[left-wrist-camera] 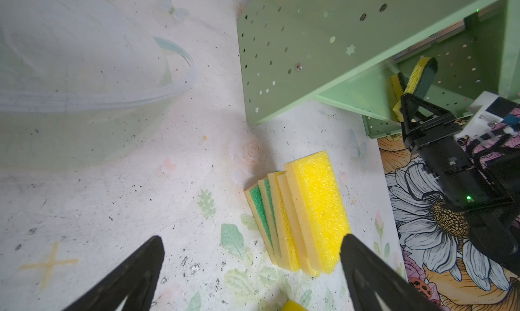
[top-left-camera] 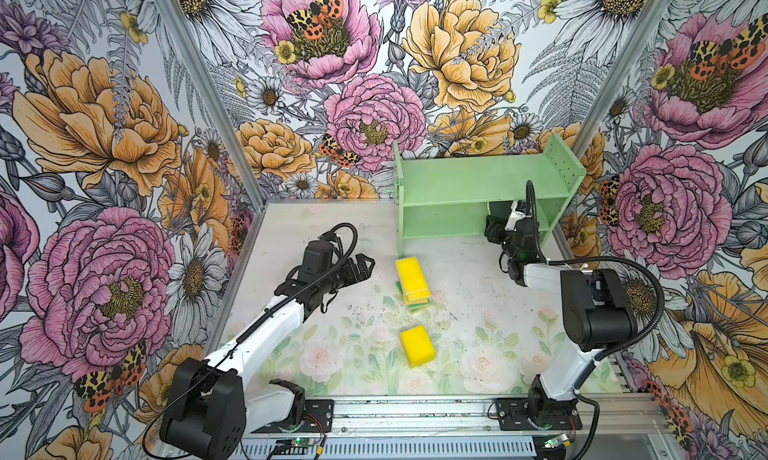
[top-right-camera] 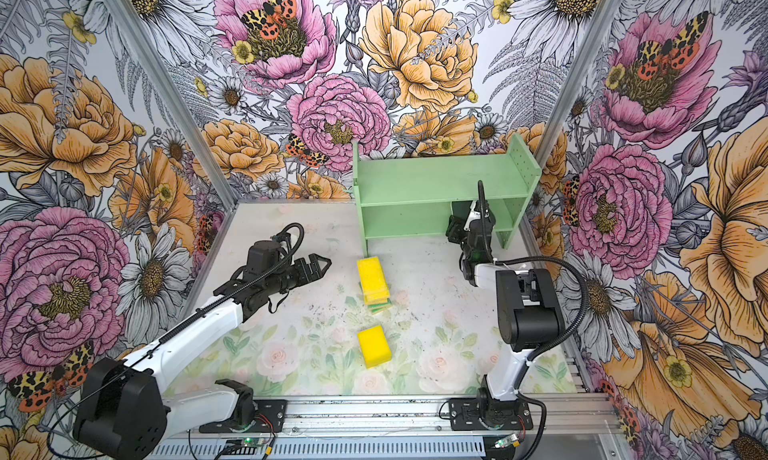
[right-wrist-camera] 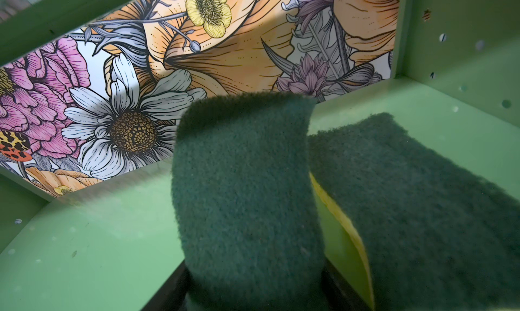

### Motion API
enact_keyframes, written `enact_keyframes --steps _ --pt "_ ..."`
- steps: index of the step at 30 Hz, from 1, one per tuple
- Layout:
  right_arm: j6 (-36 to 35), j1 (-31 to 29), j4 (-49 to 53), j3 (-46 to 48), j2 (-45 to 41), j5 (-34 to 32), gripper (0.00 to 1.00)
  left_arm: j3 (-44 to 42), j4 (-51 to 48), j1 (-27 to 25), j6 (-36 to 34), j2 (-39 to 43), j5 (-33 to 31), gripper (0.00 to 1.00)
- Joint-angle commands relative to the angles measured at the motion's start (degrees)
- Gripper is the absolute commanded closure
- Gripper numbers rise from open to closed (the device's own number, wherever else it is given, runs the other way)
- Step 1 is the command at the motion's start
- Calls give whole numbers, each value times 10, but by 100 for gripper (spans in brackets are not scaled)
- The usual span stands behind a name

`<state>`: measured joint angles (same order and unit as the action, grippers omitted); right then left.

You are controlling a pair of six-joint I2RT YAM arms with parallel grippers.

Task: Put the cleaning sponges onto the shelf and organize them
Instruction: 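Lower the pad onto the lower tier beside the first pad, open gripper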

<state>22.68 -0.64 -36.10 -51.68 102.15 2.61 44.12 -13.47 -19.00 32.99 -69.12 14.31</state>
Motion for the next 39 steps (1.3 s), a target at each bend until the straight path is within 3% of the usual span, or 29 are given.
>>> enact_keyframes --steps 1,7,23,39 --pt "0 4 -5 -18 5 -11 33 7 11 -5 -13 0 9 1" --pt "-2 3 1 -19 2 -11 28 7 11 -5 -13 0 9 1" --pt "1 -3 -2 -12 -7 -11 26 5 11 -3 -13 1 8 1" --pt "5 -10 13 59 -87 -10 19 5 -2 -3 -11 20 5 1"
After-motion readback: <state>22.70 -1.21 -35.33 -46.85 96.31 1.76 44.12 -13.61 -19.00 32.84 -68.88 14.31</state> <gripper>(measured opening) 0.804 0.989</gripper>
